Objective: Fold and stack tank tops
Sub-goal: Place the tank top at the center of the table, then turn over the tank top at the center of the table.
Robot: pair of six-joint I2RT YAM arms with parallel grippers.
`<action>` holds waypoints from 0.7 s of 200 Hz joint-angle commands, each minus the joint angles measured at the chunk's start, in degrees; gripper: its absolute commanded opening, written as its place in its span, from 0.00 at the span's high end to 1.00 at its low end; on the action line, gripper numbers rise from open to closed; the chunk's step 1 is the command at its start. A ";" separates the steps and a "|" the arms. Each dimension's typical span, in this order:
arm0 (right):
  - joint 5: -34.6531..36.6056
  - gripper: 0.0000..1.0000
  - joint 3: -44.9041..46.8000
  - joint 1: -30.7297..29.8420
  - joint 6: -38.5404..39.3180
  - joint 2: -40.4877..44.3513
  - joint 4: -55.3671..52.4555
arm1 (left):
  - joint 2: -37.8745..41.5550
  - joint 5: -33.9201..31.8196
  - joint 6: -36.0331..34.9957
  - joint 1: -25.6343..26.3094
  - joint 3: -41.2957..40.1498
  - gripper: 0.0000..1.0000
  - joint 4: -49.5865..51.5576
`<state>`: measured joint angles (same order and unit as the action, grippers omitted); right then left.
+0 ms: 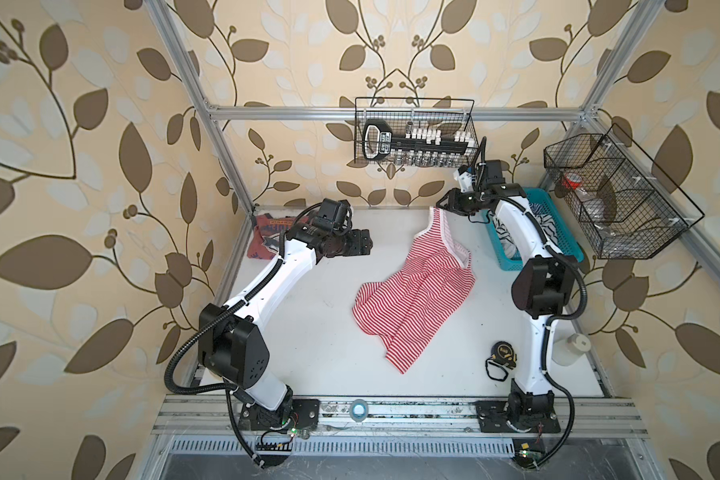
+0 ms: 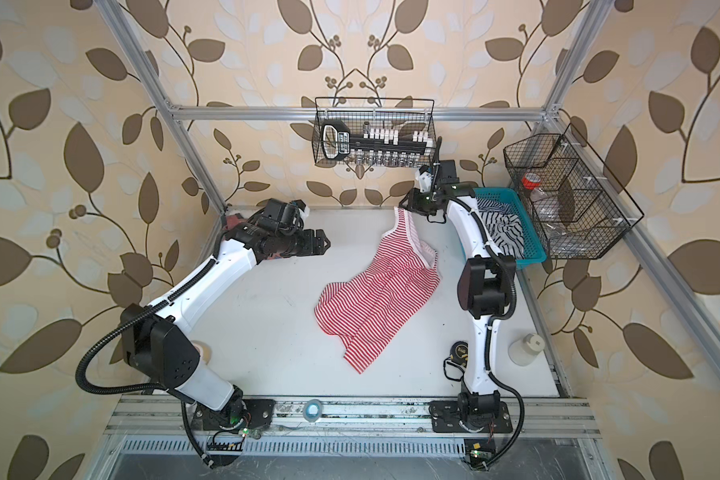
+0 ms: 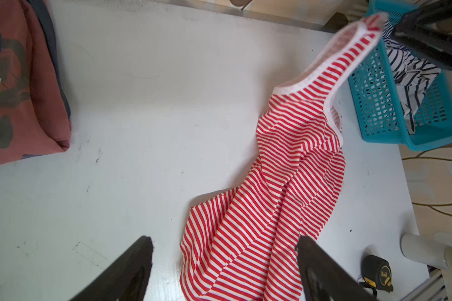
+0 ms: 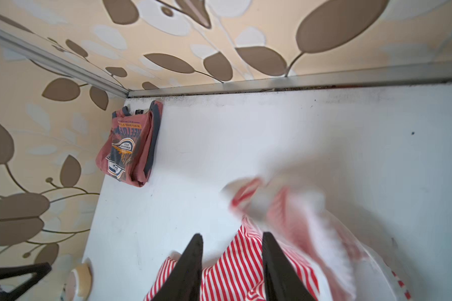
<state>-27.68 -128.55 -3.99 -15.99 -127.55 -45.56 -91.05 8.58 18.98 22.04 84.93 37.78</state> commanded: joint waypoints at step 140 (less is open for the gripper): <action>16.20 0.54 28.72 -38.44 2.59 14.50 1.77 | 23.21 -16.51 19.67 -9.77 -20.38 0.23 1.70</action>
<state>-11.79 -94.39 -38.59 -12.60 -105.49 -41.56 -75.50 -3.42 33.21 14.46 67.90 41.39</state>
